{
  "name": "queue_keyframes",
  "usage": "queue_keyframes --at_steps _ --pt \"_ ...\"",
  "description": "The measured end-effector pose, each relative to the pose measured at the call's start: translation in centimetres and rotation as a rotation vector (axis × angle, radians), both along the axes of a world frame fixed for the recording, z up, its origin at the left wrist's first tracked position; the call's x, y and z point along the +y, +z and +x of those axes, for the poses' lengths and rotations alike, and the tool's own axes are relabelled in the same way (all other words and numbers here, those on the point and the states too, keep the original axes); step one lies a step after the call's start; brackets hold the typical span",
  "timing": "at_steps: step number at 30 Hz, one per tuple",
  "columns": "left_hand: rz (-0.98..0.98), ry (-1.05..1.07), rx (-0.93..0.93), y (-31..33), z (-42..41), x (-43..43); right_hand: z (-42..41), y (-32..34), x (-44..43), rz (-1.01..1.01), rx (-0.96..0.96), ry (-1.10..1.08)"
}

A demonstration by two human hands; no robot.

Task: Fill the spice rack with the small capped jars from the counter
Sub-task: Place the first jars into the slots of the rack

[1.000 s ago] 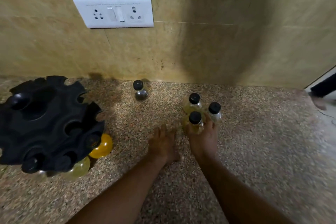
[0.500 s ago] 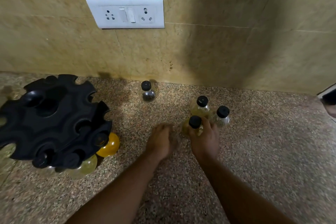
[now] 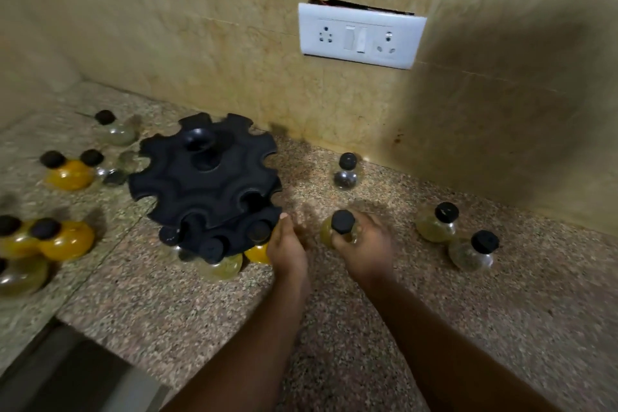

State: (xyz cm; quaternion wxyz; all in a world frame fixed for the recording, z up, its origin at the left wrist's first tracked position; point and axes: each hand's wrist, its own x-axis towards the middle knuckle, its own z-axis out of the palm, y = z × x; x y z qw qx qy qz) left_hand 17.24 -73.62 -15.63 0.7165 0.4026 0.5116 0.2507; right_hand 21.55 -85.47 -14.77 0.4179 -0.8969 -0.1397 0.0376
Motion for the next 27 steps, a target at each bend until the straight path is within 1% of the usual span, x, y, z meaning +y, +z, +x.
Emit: queue_keyframes --at_steps 3,8,11,15,19,22,27 --pt "-0.198 0.08 -0.033 -1.1 -1.1 1.1 -0.3 0.5 1.9 -0.009 0.013 0.11" --pt "-0.355 0.167 -0.12 -0.3 -3.4 2.2 -1.6 0.8 5.1 -0.063 -0.013 0.324" --pt "-0.385 0.102 -0.16 0.4 -5.4 3.2 -2.9 0.7 6.7 -0.071 -0.015 0.413" --pt "-0.403 -0.009 -0.203 1.4 -8.2 4.3 -3.8 0.7 8.3 -0.07 -0.025 0.448" --pt "-0.37 -0.12 -0.159 0.7 -10.5 5.9 -3.8 1.1 9.4 -0.087 -0.024 0.465" --pt "-0.338 -0.197 -0.121 0.3 -11.5 7.0 -4.0 1.4 10.1 -0.141 -0.056 0.495" --pt "-0.288 -0.315 -0.112 1.2 -12.5 8.3 -4.2 1.7 11.3 -0.142 -0.065 0.481"
